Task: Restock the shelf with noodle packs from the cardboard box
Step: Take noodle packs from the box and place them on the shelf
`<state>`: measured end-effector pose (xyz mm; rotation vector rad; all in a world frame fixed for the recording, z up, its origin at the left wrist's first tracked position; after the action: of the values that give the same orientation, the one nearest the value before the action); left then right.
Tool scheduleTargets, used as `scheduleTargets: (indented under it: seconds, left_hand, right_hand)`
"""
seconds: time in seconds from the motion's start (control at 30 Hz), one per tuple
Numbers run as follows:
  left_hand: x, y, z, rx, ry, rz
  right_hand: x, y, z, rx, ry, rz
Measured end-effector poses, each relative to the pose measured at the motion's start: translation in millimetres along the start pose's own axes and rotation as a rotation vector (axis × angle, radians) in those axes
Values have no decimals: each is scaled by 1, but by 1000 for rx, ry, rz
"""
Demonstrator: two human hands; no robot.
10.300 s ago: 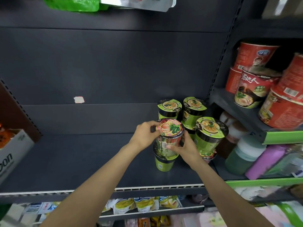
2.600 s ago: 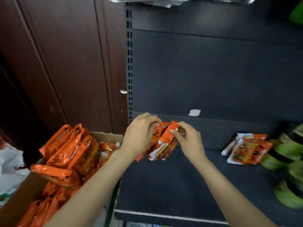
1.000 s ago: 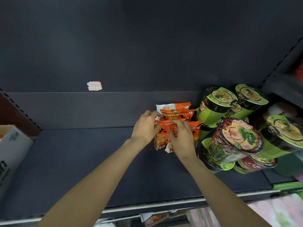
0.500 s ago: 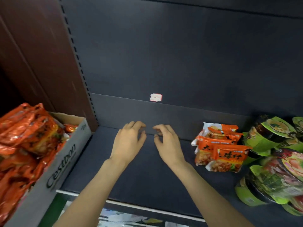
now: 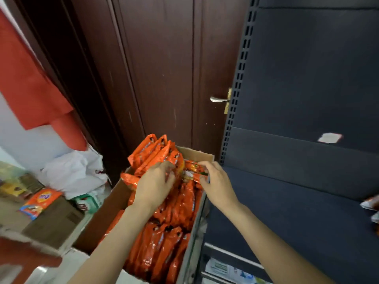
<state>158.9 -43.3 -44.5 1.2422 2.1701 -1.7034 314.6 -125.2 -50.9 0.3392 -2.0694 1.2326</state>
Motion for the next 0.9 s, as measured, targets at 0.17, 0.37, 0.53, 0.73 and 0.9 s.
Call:
scheduleTargets:
  seconds: [0.17, 0.37, 0.53, 0.73, 0.9]
  left_hand:
    - [72, -15, -19, 43, -11, -50]
    - [111, -9, -26, 197, -5, -95]
    - [117, -6, -30, 213, -4, -124]
    - [114, 2, -36, 134, 1, -165]
    - [108, 4, -38, 113, 3, -87]
  right_hand:
    - [34, 59, -14, 50, -18, -16]
    - [48, 109, -20, 179, 10, 59]
    - [48, 125, -22, 227, 14, 148]
    - [46, 123, -28, 208, 42, 166]
    - [46, 119, -31, 149, 0, 262]
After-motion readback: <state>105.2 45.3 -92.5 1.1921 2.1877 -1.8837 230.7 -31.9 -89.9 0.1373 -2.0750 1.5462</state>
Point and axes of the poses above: each hand's wrist, its own z-axis away from the middle knuckle, its own y-axis out of the palm, x = y × z, the point moved 3 cm from there along -z, towards the middle knuckle, and after that the axes turned 10 degrees about -x, right-handed, at the moved point
